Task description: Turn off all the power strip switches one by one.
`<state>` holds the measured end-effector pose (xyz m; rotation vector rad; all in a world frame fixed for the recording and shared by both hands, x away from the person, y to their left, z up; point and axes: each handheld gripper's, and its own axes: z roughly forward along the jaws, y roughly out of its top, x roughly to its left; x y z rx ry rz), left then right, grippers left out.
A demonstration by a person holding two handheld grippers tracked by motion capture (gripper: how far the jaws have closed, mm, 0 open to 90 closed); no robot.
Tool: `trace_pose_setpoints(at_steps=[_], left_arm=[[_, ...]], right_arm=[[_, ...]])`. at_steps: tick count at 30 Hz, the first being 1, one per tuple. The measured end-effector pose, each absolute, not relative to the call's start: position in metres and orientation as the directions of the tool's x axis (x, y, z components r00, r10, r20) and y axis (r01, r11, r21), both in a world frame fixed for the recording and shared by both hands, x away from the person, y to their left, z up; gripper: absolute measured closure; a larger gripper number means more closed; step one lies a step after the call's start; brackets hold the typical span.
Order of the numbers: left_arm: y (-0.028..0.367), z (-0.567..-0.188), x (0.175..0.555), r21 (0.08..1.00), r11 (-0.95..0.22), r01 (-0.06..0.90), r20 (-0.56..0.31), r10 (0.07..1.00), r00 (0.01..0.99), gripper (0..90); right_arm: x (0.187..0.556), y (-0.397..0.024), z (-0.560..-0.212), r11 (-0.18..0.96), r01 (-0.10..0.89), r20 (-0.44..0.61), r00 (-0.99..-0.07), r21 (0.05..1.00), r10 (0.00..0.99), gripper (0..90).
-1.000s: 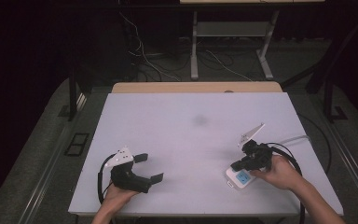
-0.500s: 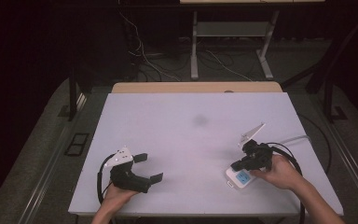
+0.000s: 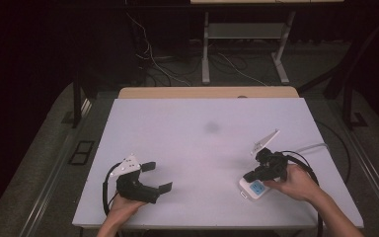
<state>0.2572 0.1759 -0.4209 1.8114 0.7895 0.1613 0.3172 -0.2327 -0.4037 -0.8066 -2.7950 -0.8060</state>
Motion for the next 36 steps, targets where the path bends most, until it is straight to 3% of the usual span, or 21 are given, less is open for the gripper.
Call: trace_pose_setpoints(at_steps=[9,27,36], left_arm=[[0.176,-0.421,0.258,0.882,-0.175,0.437,-0.265,0.584,0.767,0.0],[0.175,-0.422,0.258,0.881,-0.181,0.438,-0.264,0.58,0.771,0.0],[0.175,-0.422,0.258,0.88,-0.182,0.438,-0.264,0.58,0.771,0.0]], right_arm=[[0.313,-0.232,-0.4,0.733,0.512,0.222,-0.858,0.448,0.463,90.0],[0.313,-0.253,-0.358,0.689,0.51,0.179,-0.85,0.515,0.495,90.0],[0.316,-0.264,-0.353,0.671,0.524,0.176,-0.838,0.525,0.517,90.0]])
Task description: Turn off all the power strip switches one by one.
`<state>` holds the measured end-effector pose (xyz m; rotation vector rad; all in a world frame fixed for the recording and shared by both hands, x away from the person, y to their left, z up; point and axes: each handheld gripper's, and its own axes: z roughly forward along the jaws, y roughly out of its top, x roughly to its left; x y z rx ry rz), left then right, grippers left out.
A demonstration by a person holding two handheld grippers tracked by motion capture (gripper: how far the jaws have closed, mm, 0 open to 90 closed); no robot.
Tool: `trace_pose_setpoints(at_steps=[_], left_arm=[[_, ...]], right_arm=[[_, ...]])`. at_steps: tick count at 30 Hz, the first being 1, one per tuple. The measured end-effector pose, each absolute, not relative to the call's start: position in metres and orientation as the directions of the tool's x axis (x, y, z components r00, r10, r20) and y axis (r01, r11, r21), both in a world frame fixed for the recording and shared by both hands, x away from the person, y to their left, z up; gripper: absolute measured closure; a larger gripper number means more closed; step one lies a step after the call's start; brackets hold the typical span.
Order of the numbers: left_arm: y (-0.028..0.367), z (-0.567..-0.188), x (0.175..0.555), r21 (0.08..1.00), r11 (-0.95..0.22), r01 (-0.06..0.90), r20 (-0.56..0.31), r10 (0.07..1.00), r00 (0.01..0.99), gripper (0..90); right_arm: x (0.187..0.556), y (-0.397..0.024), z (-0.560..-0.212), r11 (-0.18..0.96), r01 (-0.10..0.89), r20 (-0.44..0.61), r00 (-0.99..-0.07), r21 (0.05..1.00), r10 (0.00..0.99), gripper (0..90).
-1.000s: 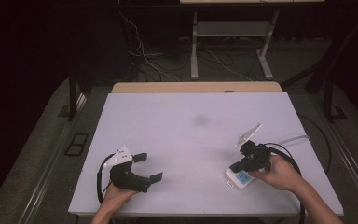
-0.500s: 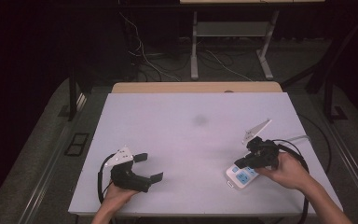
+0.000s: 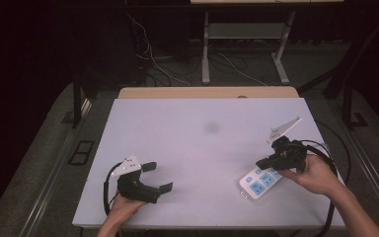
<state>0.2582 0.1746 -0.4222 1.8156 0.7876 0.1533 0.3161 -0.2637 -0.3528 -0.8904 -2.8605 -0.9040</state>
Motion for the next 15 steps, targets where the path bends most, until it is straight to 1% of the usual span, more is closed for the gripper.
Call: trace_pose_setpoints(at_steps=[15], left_arm=[[0.175,-0.422,0.258,0.881,-0.178,0.439,-0.266,0.581,0.769,0.0]], right_arm=[[0.33,-0.282,-0.364,0.632,0.573,0.19,-0.8,0.522,0.569,90.0]])
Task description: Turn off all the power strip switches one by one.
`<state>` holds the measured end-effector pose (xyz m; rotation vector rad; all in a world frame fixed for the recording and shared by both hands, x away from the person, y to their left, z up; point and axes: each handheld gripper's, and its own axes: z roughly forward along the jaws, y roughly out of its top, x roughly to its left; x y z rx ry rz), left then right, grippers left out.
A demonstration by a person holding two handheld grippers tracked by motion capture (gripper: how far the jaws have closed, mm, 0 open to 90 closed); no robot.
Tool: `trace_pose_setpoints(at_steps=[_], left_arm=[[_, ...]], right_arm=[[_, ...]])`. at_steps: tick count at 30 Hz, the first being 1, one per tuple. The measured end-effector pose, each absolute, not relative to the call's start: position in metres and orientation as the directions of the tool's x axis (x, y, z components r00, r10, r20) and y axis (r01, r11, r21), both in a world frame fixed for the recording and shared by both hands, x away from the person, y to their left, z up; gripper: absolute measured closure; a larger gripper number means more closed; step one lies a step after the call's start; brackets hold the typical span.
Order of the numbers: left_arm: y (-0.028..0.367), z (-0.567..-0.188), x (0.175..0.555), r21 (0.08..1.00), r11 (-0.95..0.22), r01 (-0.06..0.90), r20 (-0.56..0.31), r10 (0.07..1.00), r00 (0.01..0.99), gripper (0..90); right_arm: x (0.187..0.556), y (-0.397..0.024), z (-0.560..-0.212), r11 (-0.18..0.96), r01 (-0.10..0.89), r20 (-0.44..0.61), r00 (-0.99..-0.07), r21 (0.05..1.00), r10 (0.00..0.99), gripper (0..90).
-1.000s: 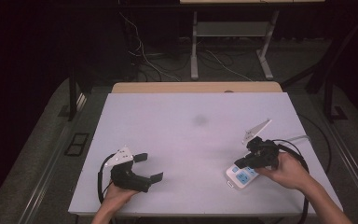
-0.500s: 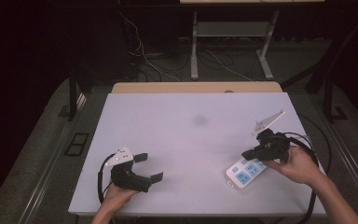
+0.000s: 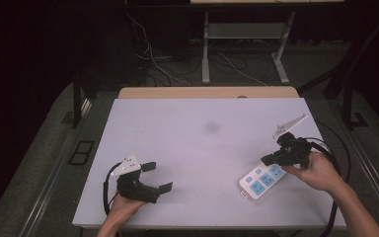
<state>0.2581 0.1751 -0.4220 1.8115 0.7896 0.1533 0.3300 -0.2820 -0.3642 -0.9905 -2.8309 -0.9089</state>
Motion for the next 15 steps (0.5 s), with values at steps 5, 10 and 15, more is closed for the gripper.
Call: trace_pose_setpoints(at_steps=[5,10,15], left_arm=[[0.175,-0.422,0.258,0.88,-0.18,0.439,-0.266,0.581,0.77,0.0],[0.176,-0.422,0.258,0.882,-0.178,0.437,-0.263,0.582,0.769,0.0],[0.176,-0.422,0.258,0.882,-0.178,0.437,-0.264,0.582,0.769,0.0]], right_arm=[[0.331,-0.283,-0.367,0.627,0.577,0.193,-0.797,0.524,0.572,90.0],[0.333,-0.281,-0.372,0.627,0.579,0.197,-0.796,0.521,0.572,90.0],[0.335,-0.28,-0.377,0.629,0.584,0.202,-0.794,0.512,0.573,90.0]])
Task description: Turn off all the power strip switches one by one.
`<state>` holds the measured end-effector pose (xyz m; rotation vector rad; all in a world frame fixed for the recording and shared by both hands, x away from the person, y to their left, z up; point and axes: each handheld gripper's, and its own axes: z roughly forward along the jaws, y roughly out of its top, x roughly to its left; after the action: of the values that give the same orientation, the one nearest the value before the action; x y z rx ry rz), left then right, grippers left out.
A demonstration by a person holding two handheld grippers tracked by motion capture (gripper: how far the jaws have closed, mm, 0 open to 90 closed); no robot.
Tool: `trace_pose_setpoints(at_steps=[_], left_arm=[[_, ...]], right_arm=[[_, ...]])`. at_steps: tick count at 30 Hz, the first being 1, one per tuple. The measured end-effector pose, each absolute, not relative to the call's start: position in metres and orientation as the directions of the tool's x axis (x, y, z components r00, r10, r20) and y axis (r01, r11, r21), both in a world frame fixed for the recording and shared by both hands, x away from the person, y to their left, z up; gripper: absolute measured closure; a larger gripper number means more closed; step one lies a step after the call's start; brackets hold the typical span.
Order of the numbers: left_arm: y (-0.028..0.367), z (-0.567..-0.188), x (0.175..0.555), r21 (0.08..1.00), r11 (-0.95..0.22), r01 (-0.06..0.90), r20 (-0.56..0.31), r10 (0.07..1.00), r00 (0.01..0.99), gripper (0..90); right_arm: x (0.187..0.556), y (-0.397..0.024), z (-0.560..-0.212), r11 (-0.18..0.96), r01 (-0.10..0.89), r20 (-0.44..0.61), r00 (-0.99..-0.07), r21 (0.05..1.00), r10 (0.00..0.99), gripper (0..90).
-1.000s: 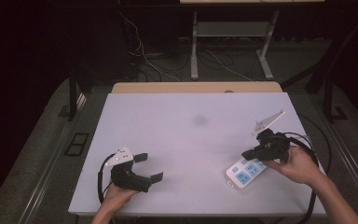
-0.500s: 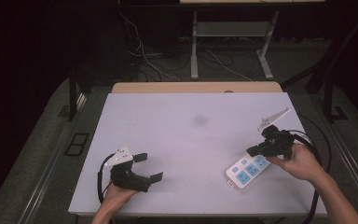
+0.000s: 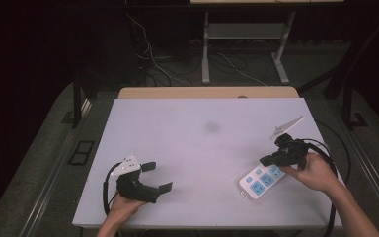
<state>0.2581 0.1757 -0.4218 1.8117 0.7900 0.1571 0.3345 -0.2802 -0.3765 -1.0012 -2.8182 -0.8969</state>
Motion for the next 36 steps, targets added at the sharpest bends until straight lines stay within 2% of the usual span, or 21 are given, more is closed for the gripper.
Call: trace_pose_setpoints(at_steps=[36], left_arm=[[0.175,-0.422,0.258,0.88,-0.182,0.439,-0.262,0.584,0.768,0.0]], right_arm=[[0.337,-0.27,-0.406,0.643,0.597,0.228,-0.793,0.479,0.565,90.0]])
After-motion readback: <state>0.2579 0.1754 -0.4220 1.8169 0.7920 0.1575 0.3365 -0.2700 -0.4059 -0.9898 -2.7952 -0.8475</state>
